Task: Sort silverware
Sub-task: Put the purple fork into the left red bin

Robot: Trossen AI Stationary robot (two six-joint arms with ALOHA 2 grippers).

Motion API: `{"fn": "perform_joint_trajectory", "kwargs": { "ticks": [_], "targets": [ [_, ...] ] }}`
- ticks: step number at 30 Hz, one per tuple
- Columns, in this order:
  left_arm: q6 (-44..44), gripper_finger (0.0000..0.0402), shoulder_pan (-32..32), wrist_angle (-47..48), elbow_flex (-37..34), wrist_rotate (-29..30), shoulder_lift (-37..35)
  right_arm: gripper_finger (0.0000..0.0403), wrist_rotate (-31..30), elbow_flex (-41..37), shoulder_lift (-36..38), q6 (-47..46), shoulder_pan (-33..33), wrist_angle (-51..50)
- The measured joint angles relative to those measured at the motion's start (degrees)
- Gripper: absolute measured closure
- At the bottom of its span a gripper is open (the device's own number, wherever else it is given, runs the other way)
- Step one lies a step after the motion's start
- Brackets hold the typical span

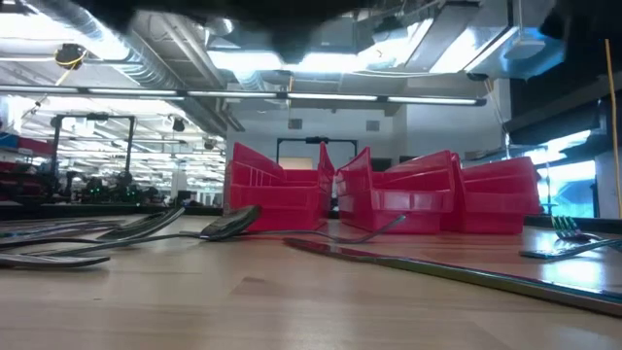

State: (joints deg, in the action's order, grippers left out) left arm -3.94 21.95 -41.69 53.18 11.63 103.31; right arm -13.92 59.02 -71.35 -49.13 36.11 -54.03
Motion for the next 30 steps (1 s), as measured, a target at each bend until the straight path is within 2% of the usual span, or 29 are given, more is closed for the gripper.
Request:
{"fn": "perform_joint_trajectory", "kwargs": {
  "ticks": [4, 9, 12, 16, 22, 30],
  "targets": [
    [0.0, 0.0366, -2.5, 4.1, 6.5, 0.0, 5.4, 0.0240, -0.6, -2.2, 1.4, 0.3, 1.8, 1.1],
    [0.4, 0.0366, -5.1, 7.0, 12.2, -1.4, 10.3, 0.0240, -4.3, -6.6, 6.6, -4.9, 3.0, 2.8],
    [2.3, 0.0361, -5.9, 6.8, 14.7, -2.5, 13.3, 0.0240, -5.3, -10.5, 11.3, -9.2, 2.9, 3.1],
    [0.0, 0.0349, -6.6, 6.9, 17.9, -2.6, 17.2, 0.0240, -8.0, -16.5, 17.4, -19.4, 2.9, 3.1],
    [2.0, 0.0336, -8.2, 8.4, 24.4, -4.1, 21.8, 0.0240, -5.6, -24.3, 23.2, -32.5, 2.9, 0.7],
    [2.3, 0.0334, -10.3, 7.8, 33.8, -4.2, 30.7, 0.0240, 0.7, -28.6, 24.1, -32.1, 1.9, -0.6]
  ]
}}
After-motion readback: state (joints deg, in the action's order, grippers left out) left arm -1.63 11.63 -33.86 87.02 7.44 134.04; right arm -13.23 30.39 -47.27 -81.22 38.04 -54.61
